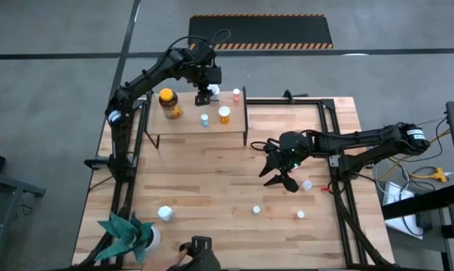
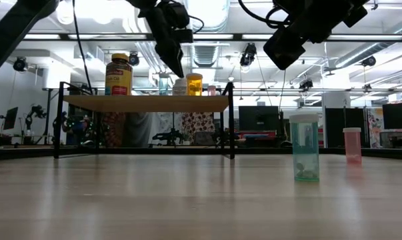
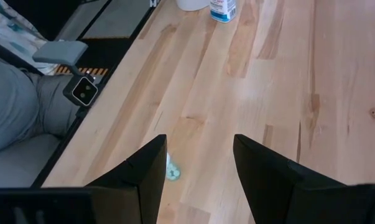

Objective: Pick and place medicine bottles onto shelf by color
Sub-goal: Put the right white pill bottle on the shelf, then put the white pill bottle on the shelf

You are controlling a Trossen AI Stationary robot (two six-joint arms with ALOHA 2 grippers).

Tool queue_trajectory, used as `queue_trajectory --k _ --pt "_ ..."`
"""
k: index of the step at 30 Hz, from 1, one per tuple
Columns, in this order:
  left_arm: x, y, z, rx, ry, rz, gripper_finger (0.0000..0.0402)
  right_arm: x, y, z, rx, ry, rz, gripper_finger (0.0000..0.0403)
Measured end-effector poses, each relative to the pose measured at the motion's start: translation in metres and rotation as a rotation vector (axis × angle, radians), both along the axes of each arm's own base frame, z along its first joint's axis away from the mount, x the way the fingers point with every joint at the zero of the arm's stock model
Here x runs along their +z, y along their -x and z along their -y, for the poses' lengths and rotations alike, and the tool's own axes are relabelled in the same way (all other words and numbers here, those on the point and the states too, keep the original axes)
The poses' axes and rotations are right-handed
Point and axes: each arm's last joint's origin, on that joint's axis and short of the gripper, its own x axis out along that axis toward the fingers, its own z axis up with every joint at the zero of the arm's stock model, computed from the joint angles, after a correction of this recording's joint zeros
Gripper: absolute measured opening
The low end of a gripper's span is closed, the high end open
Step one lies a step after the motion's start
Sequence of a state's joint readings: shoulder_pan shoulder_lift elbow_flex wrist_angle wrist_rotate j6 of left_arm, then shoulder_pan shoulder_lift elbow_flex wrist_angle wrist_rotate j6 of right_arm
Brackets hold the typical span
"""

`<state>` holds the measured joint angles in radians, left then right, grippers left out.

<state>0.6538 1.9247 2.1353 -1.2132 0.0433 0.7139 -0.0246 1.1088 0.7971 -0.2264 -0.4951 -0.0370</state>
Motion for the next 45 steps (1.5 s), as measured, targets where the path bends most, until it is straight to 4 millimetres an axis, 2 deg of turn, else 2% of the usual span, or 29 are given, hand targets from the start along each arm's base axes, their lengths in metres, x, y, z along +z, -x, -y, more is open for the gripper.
queue_trajectory --k 4,7,13,18,23,28,32,38,42,45 --pt "0.016 0.002 0.018 -0.010 -0.013 0.039 0.0211 0.000 0.000 0.000 0.001 0.001 0.001 0.0176" --pt "0.033 0.002 0.045 -0.024 -0.011 0.092 0.0211 0.000 0.000 0.000 0.006 0.008 0.005 0.0176" --pt "0.061 -0.004 0.128 -0.029 0.113 0.234 0.0211 -0.004 0.001 -0.001 0.018 0.020 0.007 0.0176" --pt "0.061 -0.012 0.204 -0.041 0.295 0.235 0.0211 -0.017 0.003 -0.008 0.055 0.031 0.050 0.0176" --pt "0.038 -0.011 0.271 0.011 0.368 0.096 0.0211 -0.034 0.008 -0.014 0.080 0.029 0.076 0.0176" --pt "-0.004 -0.002 0.322 0.291 0.480 -0.058 0.0211 -0.042 0.010 -0.016 0.081 0.020 0.100 0.0176" --pt "-0.046 0.013 0.355 0.524 0.489 -0.179 0.0211 -0.042 0.011 -0.016 0.081 0.019 0.101 0.0176" --pt "-0.099 0.042 0.376 0.833 0.448 -0.308 0.0211 -0.042 0.011 -0.018 0.085 0.016 0.102 0.0176" --pt "-0.114 0.060 0.379 0.927 0.442 -0.345 0.0217 -0.042 0.011 -0.021 0.098 0.015 0.104 0.0176" --pt "-0.118 0.070 0.378 0.979 0.445 -0.350 0.0239 -0.043 0.011 -0.024 0.106 0.007 0.119 0.0176"
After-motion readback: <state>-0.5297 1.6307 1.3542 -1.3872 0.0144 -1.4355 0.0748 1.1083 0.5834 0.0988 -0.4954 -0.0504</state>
